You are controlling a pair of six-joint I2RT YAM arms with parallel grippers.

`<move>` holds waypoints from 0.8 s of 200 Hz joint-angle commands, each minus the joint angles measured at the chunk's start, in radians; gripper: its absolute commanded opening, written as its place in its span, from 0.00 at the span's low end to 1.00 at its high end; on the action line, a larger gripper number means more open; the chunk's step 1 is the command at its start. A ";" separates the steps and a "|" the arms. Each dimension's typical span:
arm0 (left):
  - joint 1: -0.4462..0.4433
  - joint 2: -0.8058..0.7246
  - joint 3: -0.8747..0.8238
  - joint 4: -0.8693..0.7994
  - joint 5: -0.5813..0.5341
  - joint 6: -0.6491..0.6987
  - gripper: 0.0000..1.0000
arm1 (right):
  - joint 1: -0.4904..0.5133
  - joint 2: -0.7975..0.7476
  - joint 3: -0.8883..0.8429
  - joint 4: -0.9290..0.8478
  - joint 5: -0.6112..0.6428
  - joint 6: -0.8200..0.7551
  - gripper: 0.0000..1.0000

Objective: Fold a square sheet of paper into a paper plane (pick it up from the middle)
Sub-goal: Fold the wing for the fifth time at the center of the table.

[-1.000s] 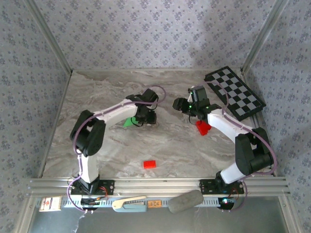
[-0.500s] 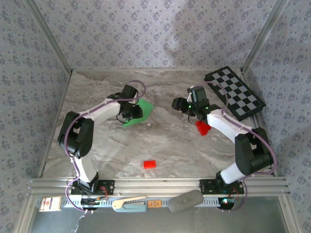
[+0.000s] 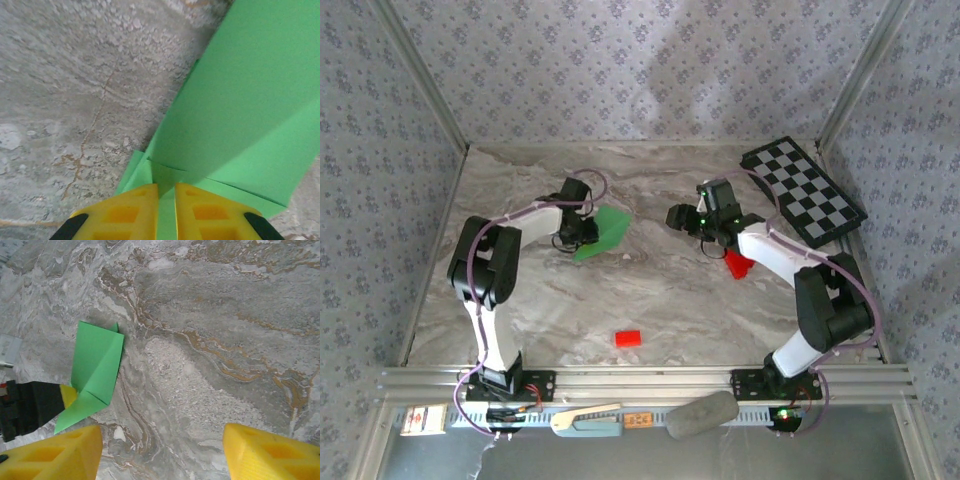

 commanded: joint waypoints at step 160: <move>-0.187 0.023 -0.014 0.021 0.145 0.081 0.12 | 0.107 0.185 0.071 0.041 -0.114 0.071 0.58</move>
